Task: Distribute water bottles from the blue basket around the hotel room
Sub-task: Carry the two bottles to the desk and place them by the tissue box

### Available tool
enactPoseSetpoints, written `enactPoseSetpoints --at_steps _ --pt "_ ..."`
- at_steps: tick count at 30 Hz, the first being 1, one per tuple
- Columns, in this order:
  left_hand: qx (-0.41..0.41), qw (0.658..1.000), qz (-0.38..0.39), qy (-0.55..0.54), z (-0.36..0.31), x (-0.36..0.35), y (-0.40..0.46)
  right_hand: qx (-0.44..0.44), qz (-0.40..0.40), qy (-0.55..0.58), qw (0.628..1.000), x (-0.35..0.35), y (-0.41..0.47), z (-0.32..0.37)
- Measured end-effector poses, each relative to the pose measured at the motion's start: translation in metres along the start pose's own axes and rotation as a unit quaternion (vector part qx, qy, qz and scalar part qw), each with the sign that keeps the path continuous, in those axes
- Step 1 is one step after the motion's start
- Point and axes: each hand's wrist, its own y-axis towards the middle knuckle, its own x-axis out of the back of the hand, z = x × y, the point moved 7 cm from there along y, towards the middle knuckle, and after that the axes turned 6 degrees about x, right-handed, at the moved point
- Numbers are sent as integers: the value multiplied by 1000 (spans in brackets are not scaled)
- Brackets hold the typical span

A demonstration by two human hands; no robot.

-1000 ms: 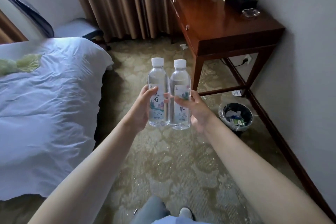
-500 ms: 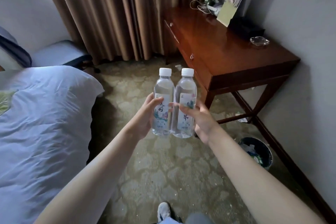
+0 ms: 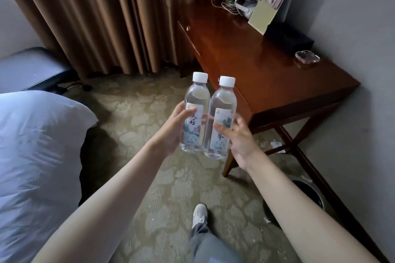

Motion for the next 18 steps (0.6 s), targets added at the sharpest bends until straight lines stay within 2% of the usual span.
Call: enactPoseSetpoints --at_steps 11,18 --pt "42 995 89 28 -57 -8 173 21 -59 -1 998 46 154 47" --pt "78 980 157 95 -72 -36 273 35 -154 5 987 90 214 63"
